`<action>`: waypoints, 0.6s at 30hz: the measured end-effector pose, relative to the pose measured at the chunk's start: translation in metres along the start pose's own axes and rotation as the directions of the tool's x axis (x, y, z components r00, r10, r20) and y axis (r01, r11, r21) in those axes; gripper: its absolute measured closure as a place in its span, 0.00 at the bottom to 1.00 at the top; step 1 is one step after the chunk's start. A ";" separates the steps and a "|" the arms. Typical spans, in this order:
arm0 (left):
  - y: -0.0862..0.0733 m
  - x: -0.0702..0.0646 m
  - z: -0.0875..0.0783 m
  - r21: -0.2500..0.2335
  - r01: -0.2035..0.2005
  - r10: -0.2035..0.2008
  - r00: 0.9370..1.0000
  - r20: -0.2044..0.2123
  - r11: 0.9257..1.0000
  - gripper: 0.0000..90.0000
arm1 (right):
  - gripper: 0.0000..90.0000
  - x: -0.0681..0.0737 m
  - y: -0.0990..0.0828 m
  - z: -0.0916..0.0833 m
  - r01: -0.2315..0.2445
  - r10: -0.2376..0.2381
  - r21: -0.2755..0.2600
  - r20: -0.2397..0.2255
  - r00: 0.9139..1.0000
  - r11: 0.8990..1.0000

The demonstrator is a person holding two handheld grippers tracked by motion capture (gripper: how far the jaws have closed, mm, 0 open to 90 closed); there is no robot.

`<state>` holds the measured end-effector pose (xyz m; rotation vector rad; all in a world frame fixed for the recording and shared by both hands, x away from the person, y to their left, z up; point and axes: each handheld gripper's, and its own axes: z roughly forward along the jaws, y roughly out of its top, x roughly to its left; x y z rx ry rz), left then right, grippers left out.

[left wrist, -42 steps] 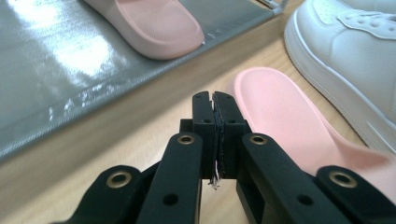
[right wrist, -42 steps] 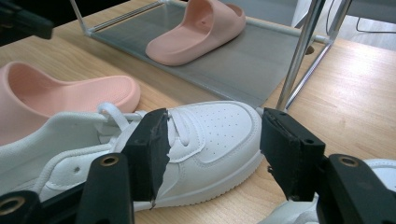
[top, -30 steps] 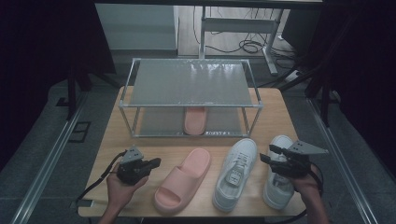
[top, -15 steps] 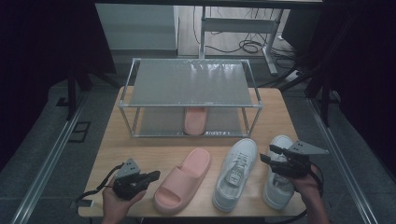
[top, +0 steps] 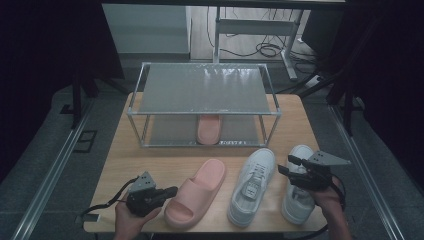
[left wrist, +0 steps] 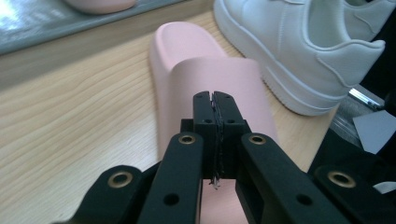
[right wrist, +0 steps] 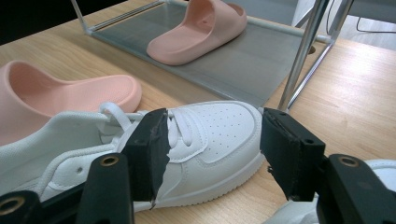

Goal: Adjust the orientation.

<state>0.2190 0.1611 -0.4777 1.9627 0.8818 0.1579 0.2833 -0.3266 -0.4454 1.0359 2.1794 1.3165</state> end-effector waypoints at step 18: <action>0.010 -0.029 0.026 0.062 -0.070 0.066 0.995 0.073 0.996 0.99 | 0.47 0.002 0.000 0.002 0.002 -0.002 0.004 -0.006 1.000 1.000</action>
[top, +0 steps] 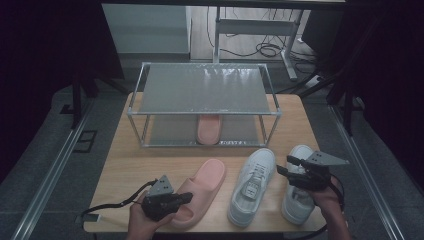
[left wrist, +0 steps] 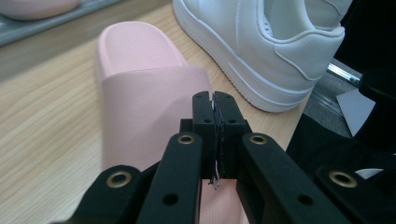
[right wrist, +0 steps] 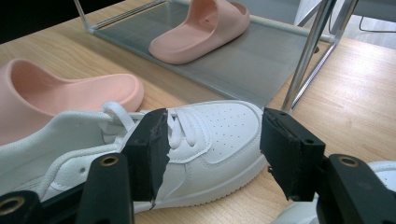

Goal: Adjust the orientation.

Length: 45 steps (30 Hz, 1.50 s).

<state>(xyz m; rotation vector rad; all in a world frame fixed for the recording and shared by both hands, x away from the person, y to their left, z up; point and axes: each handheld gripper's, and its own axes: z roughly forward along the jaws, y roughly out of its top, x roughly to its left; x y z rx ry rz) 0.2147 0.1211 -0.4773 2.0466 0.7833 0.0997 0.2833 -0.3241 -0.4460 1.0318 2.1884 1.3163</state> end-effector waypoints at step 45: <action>-0.011 -0.001 0.025 0.120 -0.024 0.028 0.999 -0.033 0.992 0.99 | 0.47 0.000 -0.001 0.001 -0.002 0.002 0.003 -0.002 1.000 1.000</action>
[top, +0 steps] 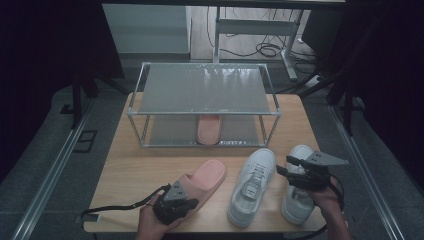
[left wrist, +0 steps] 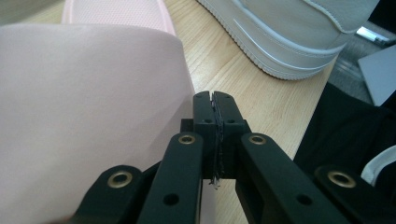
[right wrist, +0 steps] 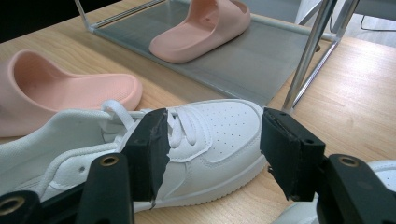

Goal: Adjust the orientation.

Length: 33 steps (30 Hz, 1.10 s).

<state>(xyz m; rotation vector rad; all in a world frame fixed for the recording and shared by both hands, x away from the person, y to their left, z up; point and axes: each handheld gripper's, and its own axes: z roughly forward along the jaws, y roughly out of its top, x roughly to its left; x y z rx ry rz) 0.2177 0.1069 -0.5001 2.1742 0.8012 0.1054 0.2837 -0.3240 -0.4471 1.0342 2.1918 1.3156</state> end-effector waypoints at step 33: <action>-0.004 0.066 -0.033 -0.075 0.156 -0.163 0.980 -0.114 0.985 0.99 | 0.47 -0.002 0.000 -0.002 -0.005 0.005 -0.006 0.006 1.000 1.000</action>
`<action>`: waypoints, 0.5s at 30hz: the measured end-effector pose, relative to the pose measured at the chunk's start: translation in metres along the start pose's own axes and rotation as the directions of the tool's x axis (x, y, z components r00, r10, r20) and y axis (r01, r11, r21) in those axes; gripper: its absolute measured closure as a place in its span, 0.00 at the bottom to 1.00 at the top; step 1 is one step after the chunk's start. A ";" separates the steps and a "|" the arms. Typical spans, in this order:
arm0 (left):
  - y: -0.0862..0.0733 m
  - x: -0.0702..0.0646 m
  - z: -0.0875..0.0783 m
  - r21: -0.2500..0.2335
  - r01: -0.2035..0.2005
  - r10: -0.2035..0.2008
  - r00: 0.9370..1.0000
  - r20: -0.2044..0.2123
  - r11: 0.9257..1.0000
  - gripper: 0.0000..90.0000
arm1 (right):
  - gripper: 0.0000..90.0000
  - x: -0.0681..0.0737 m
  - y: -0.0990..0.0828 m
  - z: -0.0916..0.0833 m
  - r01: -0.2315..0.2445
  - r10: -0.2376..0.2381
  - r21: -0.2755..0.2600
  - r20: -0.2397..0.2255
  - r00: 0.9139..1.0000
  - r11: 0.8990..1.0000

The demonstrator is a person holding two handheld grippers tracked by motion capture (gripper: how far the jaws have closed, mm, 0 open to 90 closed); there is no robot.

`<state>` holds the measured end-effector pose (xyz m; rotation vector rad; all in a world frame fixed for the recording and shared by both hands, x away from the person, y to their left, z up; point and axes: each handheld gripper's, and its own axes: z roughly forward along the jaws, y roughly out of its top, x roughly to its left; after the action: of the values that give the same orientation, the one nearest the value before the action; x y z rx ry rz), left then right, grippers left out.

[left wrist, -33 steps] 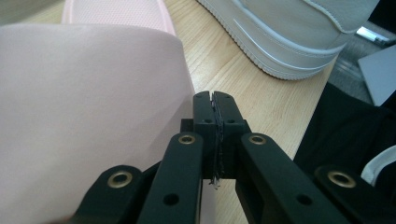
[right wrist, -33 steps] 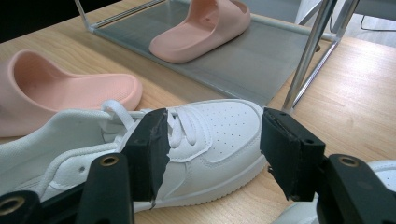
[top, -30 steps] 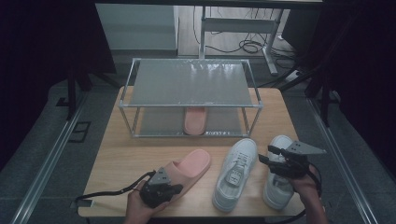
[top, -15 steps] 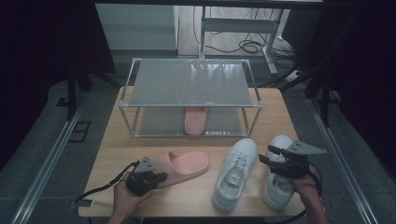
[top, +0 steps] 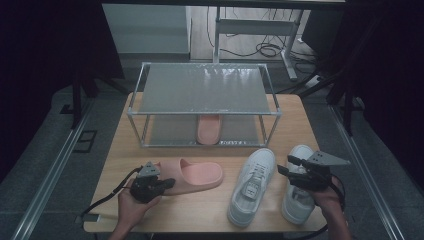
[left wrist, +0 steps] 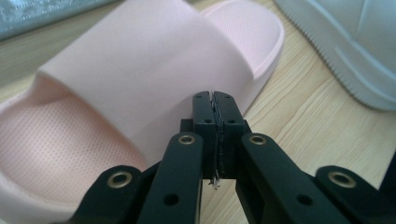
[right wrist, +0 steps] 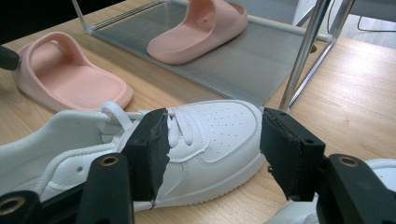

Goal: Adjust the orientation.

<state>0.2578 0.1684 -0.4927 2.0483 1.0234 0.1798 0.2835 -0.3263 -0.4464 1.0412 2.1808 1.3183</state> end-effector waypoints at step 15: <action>0.046 -0.017 0.004 -0.026 -0.083 0.083 0.997 -0.003 0.996 0.99 | 0.47 0.001 0.000 0.001 0.003 -0.003 0.004 -0.003 1.000 1.000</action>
<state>0.2761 0.1387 -0.4585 2.0686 0.9324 0.2370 0.2837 -0.3248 -0.4469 1.0372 2.1871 1.3156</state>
